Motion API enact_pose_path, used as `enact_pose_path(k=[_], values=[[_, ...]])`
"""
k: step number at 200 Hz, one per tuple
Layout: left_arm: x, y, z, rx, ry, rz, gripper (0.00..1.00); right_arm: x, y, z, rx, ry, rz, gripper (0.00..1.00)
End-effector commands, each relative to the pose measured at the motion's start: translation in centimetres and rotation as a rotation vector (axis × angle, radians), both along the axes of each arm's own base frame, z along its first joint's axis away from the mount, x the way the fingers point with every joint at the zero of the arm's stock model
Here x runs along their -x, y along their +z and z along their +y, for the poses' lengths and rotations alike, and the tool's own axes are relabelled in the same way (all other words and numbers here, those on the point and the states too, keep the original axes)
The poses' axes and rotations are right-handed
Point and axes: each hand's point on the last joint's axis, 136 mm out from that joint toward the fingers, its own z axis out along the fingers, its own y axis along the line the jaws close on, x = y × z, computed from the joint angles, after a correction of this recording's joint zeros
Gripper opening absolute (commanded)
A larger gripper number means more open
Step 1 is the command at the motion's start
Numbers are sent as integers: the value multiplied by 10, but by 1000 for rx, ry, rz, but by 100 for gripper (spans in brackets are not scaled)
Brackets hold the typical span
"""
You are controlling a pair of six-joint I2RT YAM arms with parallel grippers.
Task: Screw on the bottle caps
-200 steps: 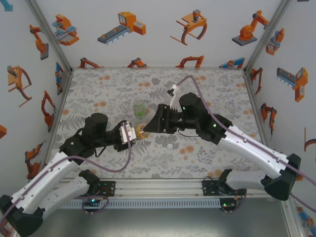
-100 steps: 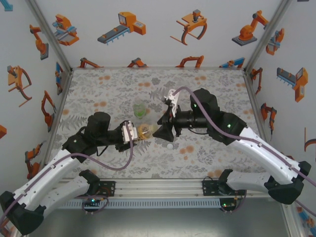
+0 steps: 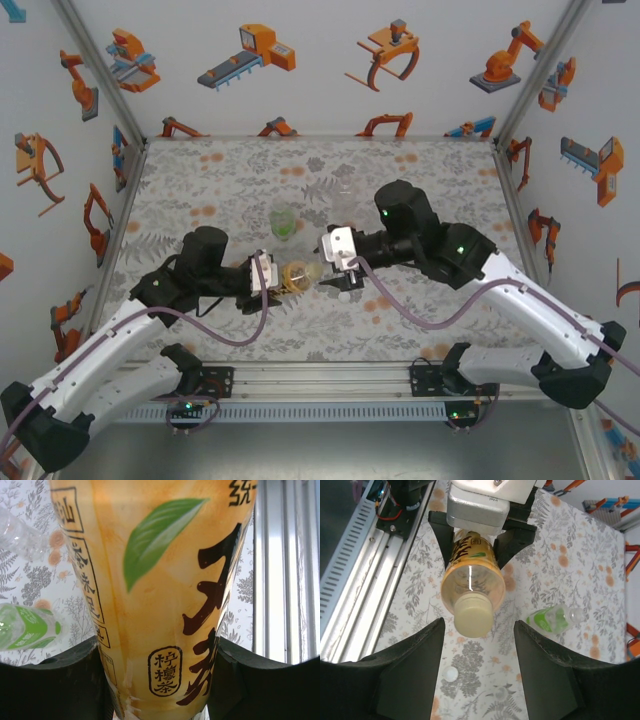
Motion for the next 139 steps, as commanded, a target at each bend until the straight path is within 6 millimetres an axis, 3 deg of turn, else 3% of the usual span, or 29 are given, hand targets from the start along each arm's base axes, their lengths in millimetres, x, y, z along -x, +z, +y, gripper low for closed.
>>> enact_pose_path(k=[1,78,139], values=[[9,16,-3,35,-57,-22,0,8,4,2,-9,85,-69,55],[6,13,-3,14,-43,-18,0,19,4,5,-24,137,-10,32],[-2,13,1,-3,6,-53,0,2,-5,20,-24,-75,349,26]])
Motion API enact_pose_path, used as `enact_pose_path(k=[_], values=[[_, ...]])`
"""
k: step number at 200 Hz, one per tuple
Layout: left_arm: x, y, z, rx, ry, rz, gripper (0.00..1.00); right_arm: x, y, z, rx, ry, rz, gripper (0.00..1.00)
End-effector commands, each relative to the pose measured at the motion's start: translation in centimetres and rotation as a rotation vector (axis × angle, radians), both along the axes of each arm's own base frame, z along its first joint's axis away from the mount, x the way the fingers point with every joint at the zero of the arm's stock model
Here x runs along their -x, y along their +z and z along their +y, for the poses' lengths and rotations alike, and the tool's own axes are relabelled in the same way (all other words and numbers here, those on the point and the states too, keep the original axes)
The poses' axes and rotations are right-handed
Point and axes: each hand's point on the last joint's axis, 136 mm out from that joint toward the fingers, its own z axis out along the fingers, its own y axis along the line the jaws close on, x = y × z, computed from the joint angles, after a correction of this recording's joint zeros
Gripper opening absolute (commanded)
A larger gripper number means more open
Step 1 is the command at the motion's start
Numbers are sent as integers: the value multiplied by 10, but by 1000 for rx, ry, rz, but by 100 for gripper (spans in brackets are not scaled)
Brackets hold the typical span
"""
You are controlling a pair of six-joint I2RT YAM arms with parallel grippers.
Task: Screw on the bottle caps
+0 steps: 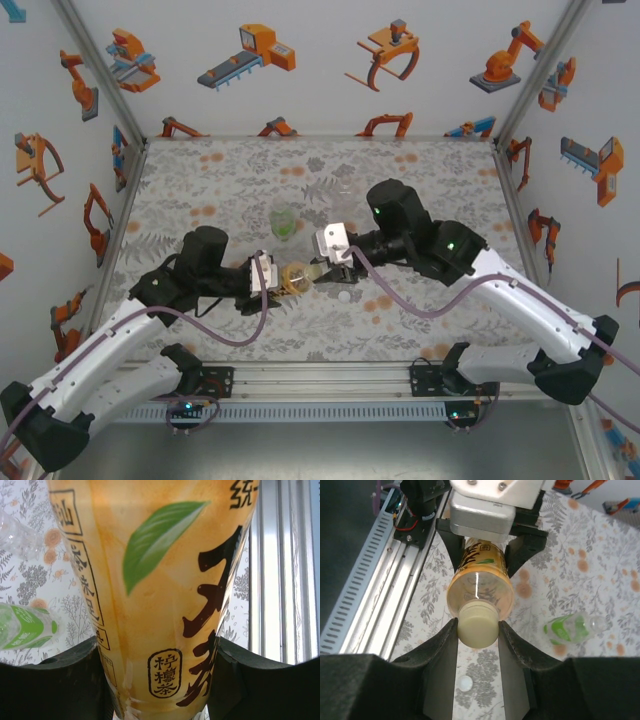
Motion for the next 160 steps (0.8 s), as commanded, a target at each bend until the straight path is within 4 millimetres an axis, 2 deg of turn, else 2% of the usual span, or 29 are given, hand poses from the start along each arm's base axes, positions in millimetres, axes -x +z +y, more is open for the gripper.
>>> enact_pose_path(k=[1,29,85,116,129,160], values=[[-4,14,-1,14,8,-62,0,0,1,11,-22,-70,209,26],[-11,16,2,10,50,-87,0,-27,-2,18,-47,-307,443,26],[-27,19,10,7,149,-154,0,-63,-23,22,-119,-679,980,25],[-33,24,15,17,197,-193,0,-68,-36,29,-112,-777,1263,30],[-34,25,16,26,205,-203,0,-67,-34,32,-117,-766,1312,32],[-35,24,15,25,205,-200,0,-66,-31,27,-112,-787,1293,39]])
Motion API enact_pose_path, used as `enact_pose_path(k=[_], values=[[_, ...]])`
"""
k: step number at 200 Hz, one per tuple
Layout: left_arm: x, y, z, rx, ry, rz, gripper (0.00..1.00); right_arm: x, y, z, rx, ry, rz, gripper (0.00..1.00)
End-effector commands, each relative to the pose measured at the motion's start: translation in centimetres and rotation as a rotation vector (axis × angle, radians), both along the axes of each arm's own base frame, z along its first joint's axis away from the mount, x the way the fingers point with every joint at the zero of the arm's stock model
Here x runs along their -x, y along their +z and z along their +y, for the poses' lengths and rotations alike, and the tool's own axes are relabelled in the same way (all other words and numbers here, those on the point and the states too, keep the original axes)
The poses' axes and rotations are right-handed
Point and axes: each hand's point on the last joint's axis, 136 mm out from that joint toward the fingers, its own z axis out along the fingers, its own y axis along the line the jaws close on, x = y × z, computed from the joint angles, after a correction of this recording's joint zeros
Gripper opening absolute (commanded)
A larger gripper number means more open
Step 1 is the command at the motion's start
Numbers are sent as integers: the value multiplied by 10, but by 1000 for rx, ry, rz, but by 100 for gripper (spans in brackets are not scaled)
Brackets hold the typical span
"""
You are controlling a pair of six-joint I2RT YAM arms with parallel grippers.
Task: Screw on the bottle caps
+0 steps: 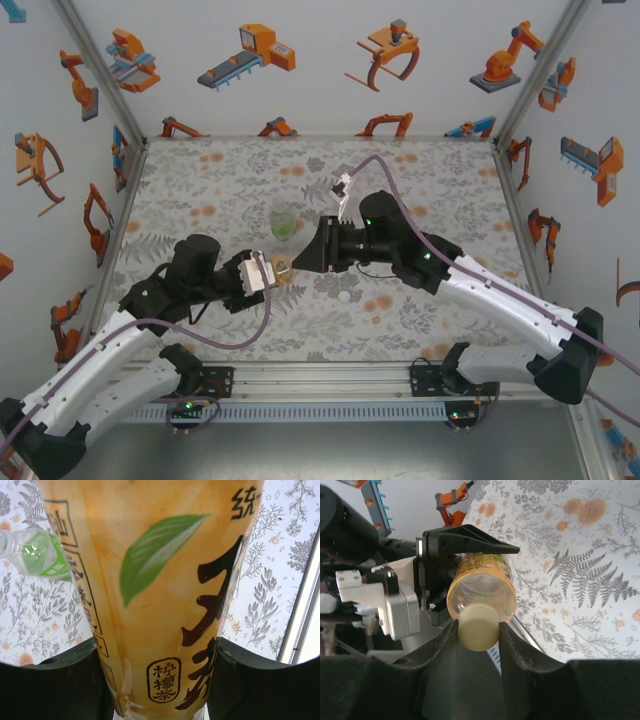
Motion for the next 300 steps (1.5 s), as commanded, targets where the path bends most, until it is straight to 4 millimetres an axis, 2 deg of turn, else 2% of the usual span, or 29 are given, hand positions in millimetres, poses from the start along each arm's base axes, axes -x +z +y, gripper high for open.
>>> enact_pose_path(k=[1,42,86,126,151,207,242,279,300], values=[[-6,38,-20,135,-54,-107,0,9,6,11,-56,4,106,39],[-5,37,-21,137,-60,-103,0,7,15,9,-57,15,-4,48],[-4,37,-21,138,-67,-102,0,12,43,-6,-15,69,-274,61],[0,36,-25,141,-95,-84,0,23,56,-20,94,193,-582,63],[2,34,-26,135,-108,-68,0,36,62,-23,131,321,-799,64],[11,30,-30,128,-158,-18,0,84,50,-29,164,793,-1219,61],[21,25,-33,118,-213,32,0,83,45,-29,208,892,-1354,61],[26,23,-35,112,-245,69,0,79,41,-23,211,921,-1382,59],[27,23,-36,115,-252,71,0,78,38,-19,207,928,-1381,54]])
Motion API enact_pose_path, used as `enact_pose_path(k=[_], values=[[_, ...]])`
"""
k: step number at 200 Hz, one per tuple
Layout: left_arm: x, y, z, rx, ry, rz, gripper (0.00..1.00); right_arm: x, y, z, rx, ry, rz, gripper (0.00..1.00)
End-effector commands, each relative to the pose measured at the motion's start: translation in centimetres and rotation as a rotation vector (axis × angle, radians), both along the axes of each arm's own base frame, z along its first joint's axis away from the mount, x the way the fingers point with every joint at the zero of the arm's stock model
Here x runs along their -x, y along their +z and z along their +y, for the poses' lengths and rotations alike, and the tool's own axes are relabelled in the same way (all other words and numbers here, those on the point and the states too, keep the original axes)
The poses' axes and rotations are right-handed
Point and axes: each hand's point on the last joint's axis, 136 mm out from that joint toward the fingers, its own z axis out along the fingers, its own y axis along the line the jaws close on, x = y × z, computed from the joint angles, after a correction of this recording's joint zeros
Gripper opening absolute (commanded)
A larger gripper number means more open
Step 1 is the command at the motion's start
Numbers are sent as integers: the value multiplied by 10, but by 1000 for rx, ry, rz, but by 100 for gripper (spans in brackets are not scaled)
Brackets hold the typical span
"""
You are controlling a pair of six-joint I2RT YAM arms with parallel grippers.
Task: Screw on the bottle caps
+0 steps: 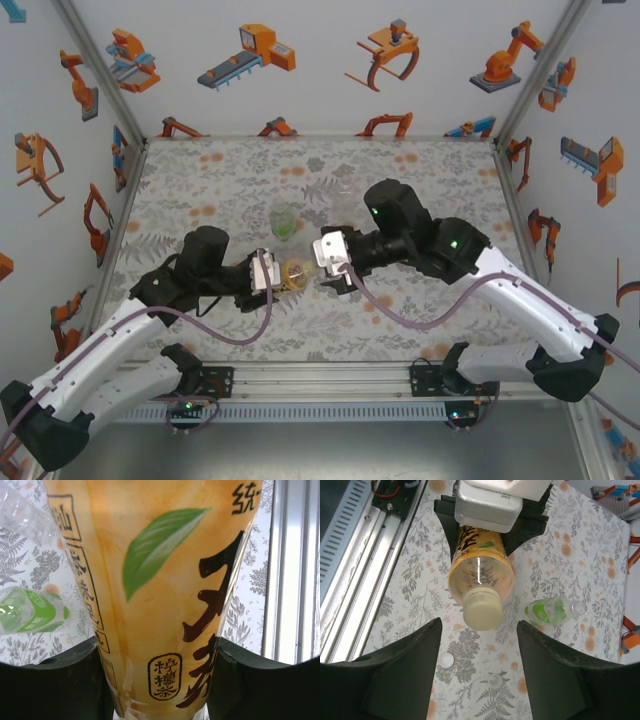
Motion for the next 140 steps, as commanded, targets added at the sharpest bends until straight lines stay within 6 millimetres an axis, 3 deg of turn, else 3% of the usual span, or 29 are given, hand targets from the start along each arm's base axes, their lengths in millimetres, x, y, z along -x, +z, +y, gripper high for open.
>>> enact_pose_path(k=[1,49,95,140], values=[[9,13,-3,26,-60,-6,0,7,7,3,-19,72,-46,54],[8,10,-4,11,-53,12,0,11,6,7,-28,93,-42,42],[8,11,-4,10,-53,15,0,16,5,8,-24,110,-27,44],[8,12,-3,13,-53,6,0,11,4,12,-24,70,-10,36]])
